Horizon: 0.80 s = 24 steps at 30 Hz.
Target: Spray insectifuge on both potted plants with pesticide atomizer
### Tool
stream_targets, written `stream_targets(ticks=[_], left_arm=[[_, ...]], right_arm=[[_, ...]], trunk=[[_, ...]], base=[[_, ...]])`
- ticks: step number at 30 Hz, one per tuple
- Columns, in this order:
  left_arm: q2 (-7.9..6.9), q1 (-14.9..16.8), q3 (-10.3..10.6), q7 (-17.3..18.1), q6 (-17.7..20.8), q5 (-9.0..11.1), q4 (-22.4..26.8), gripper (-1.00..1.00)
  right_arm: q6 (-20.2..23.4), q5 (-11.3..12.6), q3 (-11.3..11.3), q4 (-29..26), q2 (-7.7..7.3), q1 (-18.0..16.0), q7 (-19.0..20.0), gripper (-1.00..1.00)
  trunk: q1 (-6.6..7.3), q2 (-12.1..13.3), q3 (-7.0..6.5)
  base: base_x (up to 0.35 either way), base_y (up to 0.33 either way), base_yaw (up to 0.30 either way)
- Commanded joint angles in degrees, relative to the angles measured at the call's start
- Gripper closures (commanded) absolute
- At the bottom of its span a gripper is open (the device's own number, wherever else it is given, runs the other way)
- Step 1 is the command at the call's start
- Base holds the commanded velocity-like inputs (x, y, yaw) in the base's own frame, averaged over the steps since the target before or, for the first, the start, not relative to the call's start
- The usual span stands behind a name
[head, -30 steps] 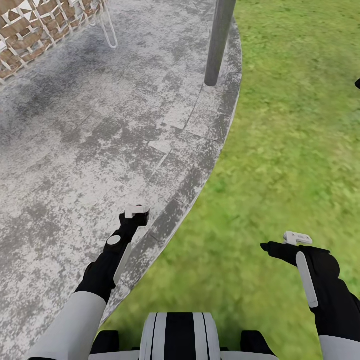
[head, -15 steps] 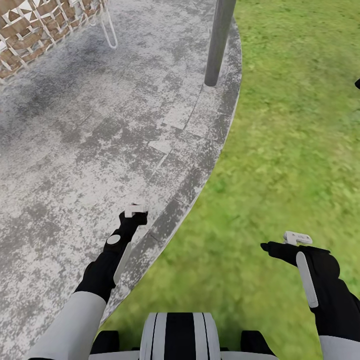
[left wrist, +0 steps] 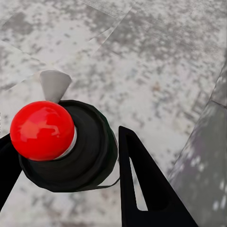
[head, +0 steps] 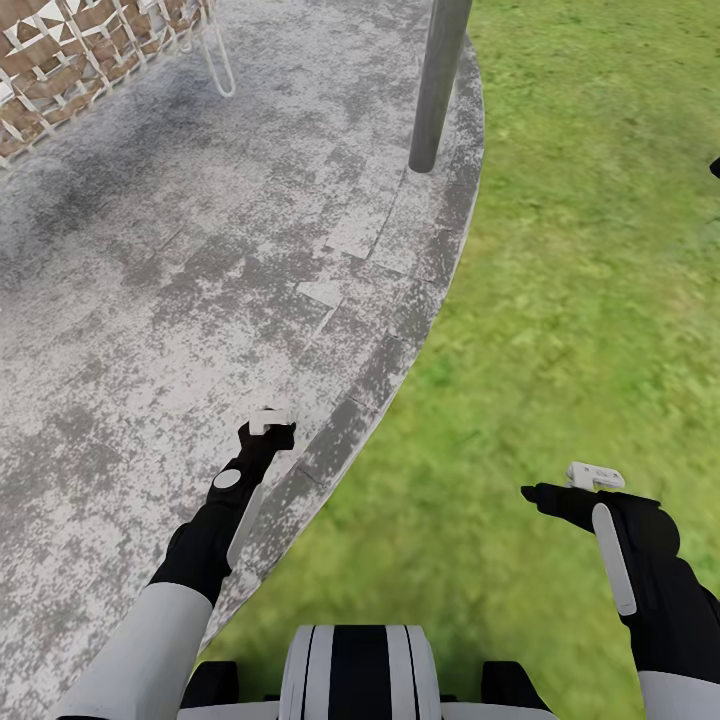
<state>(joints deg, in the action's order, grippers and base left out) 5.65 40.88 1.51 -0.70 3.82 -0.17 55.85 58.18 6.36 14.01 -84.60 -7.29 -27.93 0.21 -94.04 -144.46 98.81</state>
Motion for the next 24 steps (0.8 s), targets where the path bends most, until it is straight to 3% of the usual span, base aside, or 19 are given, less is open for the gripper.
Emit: stream_targets(ticks=[1, 24], left_arm=[[-0.03, -0.01, -0.02, -0.18, 0.32, -0.09, -0.65, 1.00], [-0.03, -0.01, -0.02, -0.18, 0.32, -0.10, -0.39, 1.00]], right_arm=[[0.25, 0.23, 0.05, -0.04, 0.00, -0.02, 0.00, -1.00], [0.23, 0.23, 0.05, -0.04, 0.00, -0.02, -0.02, -1.00]], trunk=[[0.00, -0.01, 0.04], [0.00, -0.01, 0.04]], base=[[0.000, 0.000, 0.000], [0.000, 0.000, 0.000]])
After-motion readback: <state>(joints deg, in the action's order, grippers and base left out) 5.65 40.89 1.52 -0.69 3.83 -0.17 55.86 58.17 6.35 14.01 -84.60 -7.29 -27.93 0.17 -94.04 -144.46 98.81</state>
